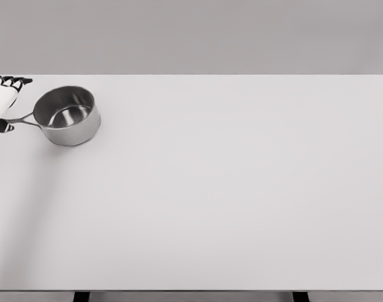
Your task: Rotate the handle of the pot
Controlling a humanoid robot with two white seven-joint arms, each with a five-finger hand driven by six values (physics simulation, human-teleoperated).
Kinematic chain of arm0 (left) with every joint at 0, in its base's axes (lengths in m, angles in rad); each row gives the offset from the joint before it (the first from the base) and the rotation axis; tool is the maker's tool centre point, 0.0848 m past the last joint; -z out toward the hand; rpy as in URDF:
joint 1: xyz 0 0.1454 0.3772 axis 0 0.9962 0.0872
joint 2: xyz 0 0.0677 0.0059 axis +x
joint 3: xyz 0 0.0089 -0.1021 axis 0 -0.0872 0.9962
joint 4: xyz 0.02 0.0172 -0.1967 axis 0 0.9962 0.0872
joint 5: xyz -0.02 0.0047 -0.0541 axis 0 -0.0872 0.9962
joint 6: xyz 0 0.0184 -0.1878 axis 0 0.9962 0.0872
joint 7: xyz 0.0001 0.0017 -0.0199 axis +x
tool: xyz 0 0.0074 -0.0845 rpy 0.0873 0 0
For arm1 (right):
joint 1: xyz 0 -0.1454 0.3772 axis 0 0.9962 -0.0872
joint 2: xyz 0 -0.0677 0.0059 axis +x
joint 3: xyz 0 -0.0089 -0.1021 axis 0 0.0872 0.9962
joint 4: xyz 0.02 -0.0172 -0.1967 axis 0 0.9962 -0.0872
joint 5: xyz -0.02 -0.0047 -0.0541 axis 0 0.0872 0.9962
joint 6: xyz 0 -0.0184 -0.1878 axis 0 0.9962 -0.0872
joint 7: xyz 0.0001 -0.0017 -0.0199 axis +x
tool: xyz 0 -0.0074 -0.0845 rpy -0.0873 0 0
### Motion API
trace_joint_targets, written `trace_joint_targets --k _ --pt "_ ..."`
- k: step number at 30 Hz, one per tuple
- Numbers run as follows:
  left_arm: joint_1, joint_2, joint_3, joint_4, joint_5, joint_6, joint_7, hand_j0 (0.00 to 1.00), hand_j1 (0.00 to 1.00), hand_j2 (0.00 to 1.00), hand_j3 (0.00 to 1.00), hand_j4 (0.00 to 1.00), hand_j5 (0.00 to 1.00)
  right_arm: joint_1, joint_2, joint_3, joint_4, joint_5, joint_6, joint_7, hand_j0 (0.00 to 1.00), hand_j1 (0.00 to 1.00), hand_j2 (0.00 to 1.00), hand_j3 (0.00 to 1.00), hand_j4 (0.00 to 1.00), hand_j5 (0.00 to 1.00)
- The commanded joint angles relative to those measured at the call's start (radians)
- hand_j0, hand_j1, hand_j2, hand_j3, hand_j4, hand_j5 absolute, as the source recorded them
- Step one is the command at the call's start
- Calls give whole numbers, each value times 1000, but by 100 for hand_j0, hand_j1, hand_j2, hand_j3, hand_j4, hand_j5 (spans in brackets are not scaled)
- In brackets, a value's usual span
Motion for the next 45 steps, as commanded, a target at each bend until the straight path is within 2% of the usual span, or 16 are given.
trace_joint_targets --k 1,16,27,29,31,35,40,42,44,45 --pt "-2 1 -1 8 -1 0 1 100 100 100 100 100 100 0 0 0 0 0 0 0 100 100 100 100 100 100" --pt "-44 1 -22 63 -1 2 1 100 100 100 100 100 100 0 0 0 0 0 0 0 100 100 100 100 100 100" --pt "-49 6 -21 62 4 -2 1 100 100 100 100 100 100 0 0 0 0 0 0 0 100 100 100 100 100 100" --pt "-40 25 -18 34 13 -6 2 100 100 100 100 100 100 0 0 0 0 0 0 2 100 100 100 100 100 100" --pt "-31 33 -12 -38 25 -8 2 100 100 100 100 100 100 0 0 0 0 0 0 0 100 100 100 100 100 100" --pt "23 71 1 -153 133 -14 4 100 100 100 100 100 100 0 0 0 0 0 0 0 100 100 100 100 100 100" --pt "130 107 68 -268 229 -15 5 100 100 100 100 100 100 0 0 0 0 0 0 0 100 100 100 100 100 100" --pt "183 130 103 -338 320 -81 31 100 100 100 100 100 100 0 0 0 0 0 0 0 100 100 100 100 100 100" --pt "210 131 132 -374 390 -175 42 100 100 100 100 100 100 0 0 0 0 0 0 0 100 100 100 100 100 100" --pt "232 131 157 -404 466 -277 44 100 100 100 100 100 100 0 0 0 0 0 0 0 100 100 100 100 100 100"
